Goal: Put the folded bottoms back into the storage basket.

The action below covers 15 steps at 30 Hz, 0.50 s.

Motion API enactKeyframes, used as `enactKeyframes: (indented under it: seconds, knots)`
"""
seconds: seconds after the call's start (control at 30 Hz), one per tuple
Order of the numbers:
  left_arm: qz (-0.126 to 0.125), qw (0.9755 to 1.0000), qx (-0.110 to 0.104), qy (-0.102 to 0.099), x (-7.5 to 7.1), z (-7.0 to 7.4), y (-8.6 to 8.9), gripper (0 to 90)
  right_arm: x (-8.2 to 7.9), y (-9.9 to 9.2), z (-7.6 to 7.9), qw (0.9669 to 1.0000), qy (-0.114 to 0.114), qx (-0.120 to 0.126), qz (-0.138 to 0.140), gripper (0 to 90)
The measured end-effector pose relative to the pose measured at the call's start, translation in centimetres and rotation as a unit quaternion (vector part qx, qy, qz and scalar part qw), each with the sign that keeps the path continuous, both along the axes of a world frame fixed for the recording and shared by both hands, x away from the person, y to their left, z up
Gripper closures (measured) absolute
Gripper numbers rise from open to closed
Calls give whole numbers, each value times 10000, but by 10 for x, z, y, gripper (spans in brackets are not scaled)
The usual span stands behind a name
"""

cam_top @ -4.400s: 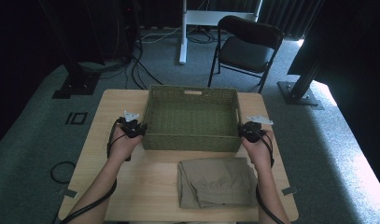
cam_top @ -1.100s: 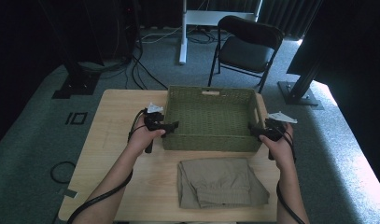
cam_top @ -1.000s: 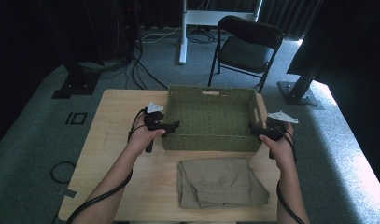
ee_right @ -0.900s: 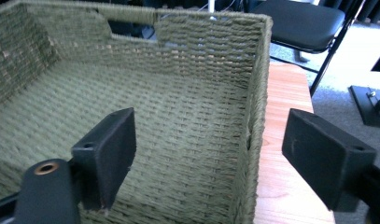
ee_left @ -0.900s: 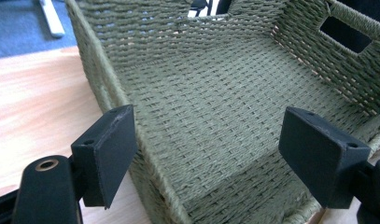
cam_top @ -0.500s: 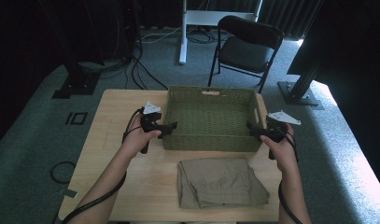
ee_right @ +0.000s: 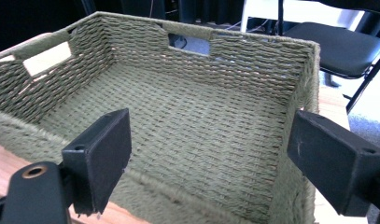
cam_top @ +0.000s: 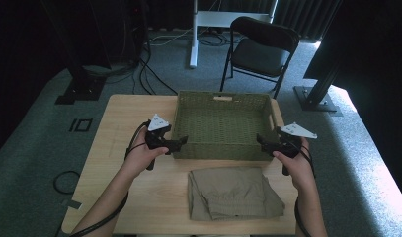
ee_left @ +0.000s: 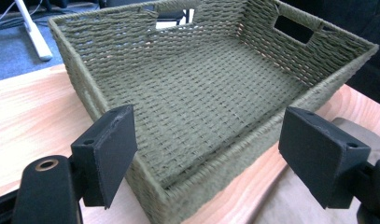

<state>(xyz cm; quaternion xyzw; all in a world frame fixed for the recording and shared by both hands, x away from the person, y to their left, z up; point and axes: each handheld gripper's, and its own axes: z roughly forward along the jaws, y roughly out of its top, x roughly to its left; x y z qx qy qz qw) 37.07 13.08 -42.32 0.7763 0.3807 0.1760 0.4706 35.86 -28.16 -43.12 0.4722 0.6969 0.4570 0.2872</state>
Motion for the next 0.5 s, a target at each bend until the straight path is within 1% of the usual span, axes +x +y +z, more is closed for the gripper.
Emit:
enactKeyframes:
  seconds: [0.07,0.17,0.23,0.3,0.37,0.4,0.5]
  knots:
    - [-44,10000,-7,-21,-5,0,-2,205,-4,1,0,10000,-18,18,8,127]
    - [-94,9999,-66,-44,-12,2,-6,204,-9,1,1,10000,-19,-18,51,127]
    - [-159,9998,-40,-61,-17,2,-8,204,-14,2,1,9999,-20,47,89,128]
    - [-207,9997,-8,-96,-21,1,-10,204,-15,3,1,9999,-15,65,104,130]
    - [-245,9997,-15,-95,-25,0,-12,204,-18,3,-1,9999,-8,32,126,133]
    - [-294,9995,-12,-117,-28,0,-14,205,-20,3,-2,9999,1,38,139,133]
    - [-311,9994,-38,-119,-32,-2,-16,205,-24,3,-3,9998,-7,77,166,133]
